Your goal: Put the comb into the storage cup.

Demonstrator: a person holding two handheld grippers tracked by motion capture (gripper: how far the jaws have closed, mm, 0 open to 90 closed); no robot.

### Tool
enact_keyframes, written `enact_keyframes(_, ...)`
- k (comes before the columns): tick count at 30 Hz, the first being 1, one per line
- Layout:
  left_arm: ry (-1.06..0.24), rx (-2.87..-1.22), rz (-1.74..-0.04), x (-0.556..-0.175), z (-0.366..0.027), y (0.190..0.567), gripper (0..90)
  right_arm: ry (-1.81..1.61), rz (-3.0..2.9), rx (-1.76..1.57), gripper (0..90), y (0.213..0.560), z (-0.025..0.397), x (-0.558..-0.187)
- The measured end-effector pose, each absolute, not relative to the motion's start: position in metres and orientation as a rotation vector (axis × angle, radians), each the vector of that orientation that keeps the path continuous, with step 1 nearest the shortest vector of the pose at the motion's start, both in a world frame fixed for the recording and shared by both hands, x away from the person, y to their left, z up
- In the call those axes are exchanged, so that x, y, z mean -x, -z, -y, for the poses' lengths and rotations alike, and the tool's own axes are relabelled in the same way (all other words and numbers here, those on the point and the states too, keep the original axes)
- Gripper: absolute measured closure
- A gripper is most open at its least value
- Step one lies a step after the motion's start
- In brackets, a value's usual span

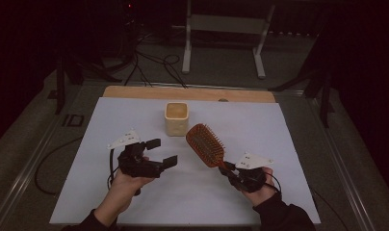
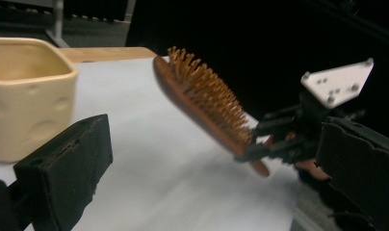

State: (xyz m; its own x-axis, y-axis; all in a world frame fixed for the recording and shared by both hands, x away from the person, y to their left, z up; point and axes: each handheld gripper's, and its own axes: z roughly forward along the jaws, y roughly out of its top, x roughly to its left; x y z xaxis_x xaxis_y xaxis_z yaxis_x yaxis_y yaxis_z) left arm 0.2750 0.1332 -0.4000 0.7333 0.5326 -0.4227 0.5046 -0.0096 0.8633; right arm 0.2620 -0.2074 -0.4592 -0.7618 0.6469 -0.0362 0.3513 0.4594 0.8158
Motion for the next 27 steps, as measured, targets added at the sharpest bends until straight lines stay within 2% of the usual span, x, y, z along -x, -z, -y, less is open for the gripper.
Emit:
enact_keyframes(8, 0.064, -1.583, -0.910, -0.294, -0.105, 0.402, 0.1, -1.209, -2.355, -0.845, 73.3, 0.456, 0.210, -0.261)
enact_keyframes(18, 0.054, -1.578, -0.978, -0.311, -0.086, 0.407, 0.2, -1.212, -2.357, -0.853, 73.3, 0.456, 0.211, -0.261)
enact_keyframes(27, 0.167, -1.520, -1.091, -0.327, -0.069, 0.418, 0.2, -1.207, -2.354, -0.857, 73.3, 0.455, 0.211, -0.261)
